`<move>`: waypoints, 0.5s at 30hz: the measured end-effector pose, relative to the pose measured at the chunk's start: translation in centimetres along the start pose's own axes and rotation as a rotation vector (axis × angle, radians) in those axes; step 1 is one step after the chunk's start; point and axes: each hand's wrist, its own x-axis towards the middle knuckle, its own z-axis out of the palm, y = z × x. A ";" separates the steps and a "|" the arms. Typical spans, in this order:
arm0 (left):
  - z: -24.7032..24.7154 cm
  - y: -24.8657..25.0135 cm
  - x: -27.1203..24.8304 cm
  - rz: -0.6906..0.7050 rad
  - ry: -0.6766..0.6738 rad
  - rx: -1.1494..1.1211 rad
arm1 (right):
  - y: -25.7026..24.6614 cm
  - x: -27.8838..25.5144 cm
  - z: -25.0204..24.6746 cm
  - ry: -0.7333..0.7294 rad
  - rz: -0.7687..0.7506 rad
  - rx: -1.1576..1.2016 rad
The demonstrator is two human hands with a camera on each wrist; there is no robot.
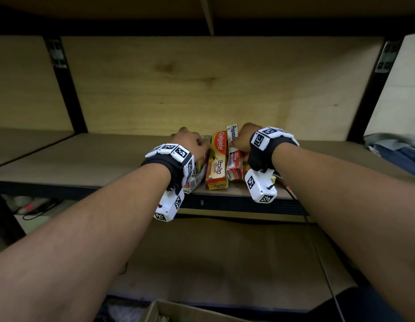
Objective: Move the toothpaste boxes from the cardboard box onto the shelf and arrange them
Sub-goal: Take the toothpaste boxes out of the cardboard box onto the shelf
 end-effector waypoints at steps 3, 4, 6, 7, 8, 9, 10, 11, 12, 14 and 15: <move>-0.8 0.1 -0.7 0.019 -0.018 -0.003 | -0.1 0.2 -0.1 -0.009 -0.052 -0.145; -1.0 0.1 -1.0 0.031 -0.019 -0.013 | 0.0 -0.3 -0.3 -0.018 -0.075 -0.146; -1.5 0.1 -1.8 0.051 -0.017 -0.042 | 0.5 -1.1 -0.6 -0.015 -0.098 -0.106; -1.7 0.2 -2.2 0.054 -0.016 -0.051 | 0.7 -1.2 -0.5 -0.013 -0.093 -0.054; -2.0 0.3 -2.7 0.058 -0.011 -0.052 | 0.9 -1.7 -0.7 -0.008 -0.087 0.011; -2.2 0.3 -3.1 0.061 -0.004 -0.047 | 1.2 -2.3 -0.9 -0.004 -0.086 0.063; -2.4 0.4 -3.6 0.065 0.006 -0.044 | 1.3 -2.8 -1.0 -0.003 -0.089 0.090; -2.6 0.5 -4.2 0.065 0.016 -0.046 | 1.5 -3.5 -1.2 -0.009 -0.088 0.100; -2.8 0.6 -4.7 0.071 0.032 -0.052 | 1.5 -4.2 -1.4 -0.012 -0.095 0.108; -3.1 0.8 -6.1 0.092 0.051 -0.060 | 1.4 -5.7 -1.6 -0.010 -0.105 0.095; -3.1 1.0 -6.8 0.109 0.051 -0.061 | 1.3 -6.7 -1.7 -0.027 -0.106 0.075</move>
